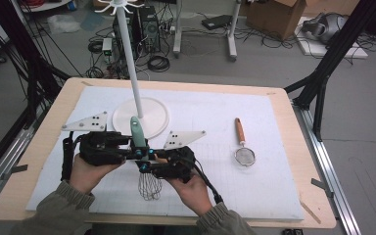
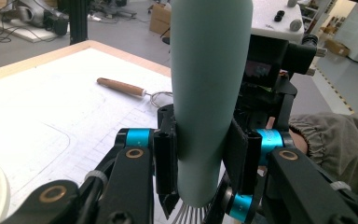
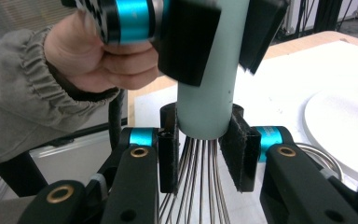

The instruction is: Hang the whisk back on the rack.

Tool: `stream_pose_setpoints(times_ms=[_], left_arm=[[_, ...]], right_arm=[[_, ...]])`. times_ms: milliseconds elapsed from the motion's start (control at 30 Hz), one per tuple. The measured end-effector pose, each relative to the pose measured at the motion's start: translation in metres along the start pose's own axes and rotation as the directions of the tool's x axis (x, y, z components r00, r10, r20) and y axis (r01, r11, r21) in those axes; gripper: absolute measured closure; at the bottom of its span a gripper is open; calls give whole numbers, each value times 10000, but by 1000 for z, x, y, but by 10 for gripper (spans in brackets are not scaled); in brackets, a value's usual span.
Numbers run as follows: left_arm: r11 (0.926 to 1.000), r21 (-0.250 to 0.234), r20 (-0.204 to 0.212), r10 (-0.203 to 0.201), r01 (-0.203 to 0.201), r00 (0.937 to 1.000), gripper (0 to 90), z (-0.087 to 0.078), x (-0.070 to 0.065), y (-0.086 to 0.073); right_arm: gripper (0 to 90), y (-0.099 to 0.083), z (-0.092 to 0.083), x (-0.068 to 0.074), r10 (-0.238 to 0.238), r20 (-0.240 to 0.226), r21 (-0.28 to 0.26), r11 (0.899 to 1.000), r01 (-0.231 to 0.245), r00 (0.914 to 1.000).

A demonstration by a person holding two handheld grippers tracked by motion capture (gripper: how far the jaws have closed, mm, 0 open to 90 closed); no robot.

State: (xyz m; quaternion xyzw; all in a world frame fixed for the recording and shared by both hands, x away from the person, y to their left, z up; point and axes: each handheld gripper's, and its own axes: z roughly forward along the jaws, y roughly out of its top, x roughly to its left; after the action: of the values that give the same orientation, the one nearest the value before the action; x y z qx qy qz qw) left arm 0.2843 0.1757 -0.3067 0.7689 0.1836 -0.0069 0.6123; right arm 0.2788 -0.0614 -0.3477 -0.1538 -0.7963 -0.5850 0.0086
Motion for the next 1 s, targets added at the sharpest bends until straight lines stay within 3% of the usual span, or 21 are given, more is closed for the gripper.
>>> stream_pose_setpoints(times_ms=[233,333,433,667,1000], left_arm=[[9999,100,-55,82,-81,10000,686,0,-1,1],[9999,81,-187,125,-123,9997,686,-3,0,3],[9999,55,-301,126,-125,9995,687,-6,3,4],[9996,182,-590,228,-218,9980,687,-12,8,8],[9985,377,-931,425,-392,9947,686,-19,14,17]], right_arm=[[680,0,1,0,14,-79,-33,10000,-14,10000],[541,0,-2,-1,-56,-90,-235,9997,54,9999],[482,1,-8,-3,-221,-67,-147,9997,220,9997],[346,-4,-29,-11,-352,619,-3,9994,352,9975],[281,-19,-60,-27,-154,1172,575,9983,87,9930]])
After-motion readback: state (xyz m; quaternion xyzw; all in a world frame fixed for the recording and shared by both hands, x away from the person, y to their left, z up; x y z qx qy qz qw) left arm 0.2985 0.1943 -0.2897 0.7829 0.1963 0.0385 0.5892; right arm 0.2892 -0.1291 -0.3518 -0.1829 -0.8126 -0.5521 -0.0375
